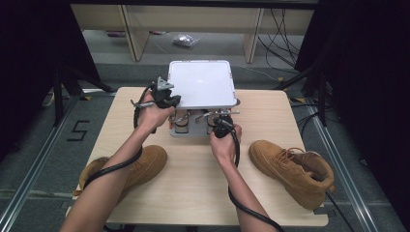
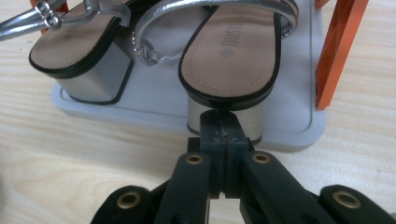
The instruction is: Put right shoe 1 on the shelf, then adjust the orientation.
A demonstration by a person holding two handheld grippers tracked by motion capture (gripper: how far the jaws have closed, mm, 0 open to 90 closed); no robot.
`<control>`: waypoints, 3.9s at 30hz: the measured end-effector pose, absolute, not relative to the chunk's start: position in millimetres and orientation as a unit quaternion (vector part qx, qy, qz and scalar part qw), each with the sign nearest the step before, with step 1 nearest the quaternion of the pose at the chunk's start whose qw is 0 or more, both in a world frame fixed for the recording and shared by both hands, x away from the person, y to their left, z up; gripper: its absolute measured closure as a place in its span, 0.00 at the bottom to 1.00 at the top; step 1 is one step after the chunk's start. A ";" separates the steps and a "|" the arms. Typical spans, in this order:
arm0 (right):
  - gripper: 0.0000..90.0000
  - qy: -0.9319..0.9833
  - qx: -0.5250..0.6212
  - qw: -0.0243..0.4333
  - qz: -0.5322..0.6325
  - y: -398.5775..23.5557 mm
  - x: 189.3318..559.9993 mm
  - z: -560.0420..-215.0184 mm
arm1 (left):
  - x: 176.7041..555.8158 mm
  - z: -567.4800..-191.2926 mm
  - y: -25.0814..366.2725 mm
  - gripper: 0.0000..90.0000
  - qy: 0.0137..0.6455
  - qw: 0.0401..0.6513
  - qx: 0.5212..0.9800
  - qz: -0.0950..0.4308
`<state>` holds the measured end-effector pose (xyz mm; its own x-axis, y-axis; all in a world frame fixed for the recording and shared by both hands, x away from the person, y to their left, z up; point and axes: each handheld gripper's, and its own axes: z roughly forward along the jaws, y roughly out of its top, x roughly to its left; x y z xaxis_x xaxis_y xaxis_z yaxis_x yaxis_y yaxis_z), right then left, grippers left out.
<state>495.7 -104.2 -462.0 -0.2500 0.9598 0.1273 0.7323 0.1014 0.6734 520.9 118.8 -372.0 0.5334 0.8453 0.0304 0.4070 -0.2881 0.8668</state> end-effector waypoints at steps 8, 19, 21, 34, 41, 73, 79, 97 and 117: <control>1.00 0.722 0.585 0.183 0.322 -101.4 500.9 -464.5 | 521.1 -371.5 119.8 1.00 0.407 0.428 0.767 0.253; 1.00 0.718 0.592 0.176 0.322 -100.6 503.4 -471.6 | 521.4 -371.2 119.9 1.00 0.406 0.427 0.768 0.252; 1.00 0.720 0.587 0.180 0.325 -100.6 504.0 -473.2 | 521.4 -371.3 119.6 1.00 0.406 0.427 0.767 0.253; 0.99 0.720 0.581 0.183 0.331 -102.1 507.9 -474.6 | 521.5 -371.7 119.0 1.00 0.409 0.432 0.764 0.252; 0.90 0.721 0.581 0.162 0.340 -101.6 504.0 -471.7 | 521.3 -371.5 120.5 1.00 0.407 0.429 0.767 0.251; 0.54 0.766 0.538 0.149 0.320 -159.3 433.1 -444.3 | 501.4 -356.0 140.6 0.78 0.424 0.439 0.752 0.249; 0.53 0.767 0.531 0.142 0.329 -165.8 424.2 -450.2 | 481.1 -354.5 163.8 0.64 0.418 0.433 0.761 0.240; 0.47 0.776 0.517 0.144 0.331 -176.1 391.8 -472.5 | 414.8 -363.9 223.8 0.49 0.425 0.420 0.772 0.217; 0.54 0.784 0.504 0.154 0.329 -171.9 378.0 -487.0 | 362.2 -387.7 298.9 0.49 0.476 0.400 0.759 0.196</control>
<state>378.0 -171.9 -487.0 -0.4442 0.8913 0.0903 0.6891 0.2756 0.6702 362.2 298.9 -387.7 0.4710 0.8781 -0.0837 0.5651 -0.2275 0.7930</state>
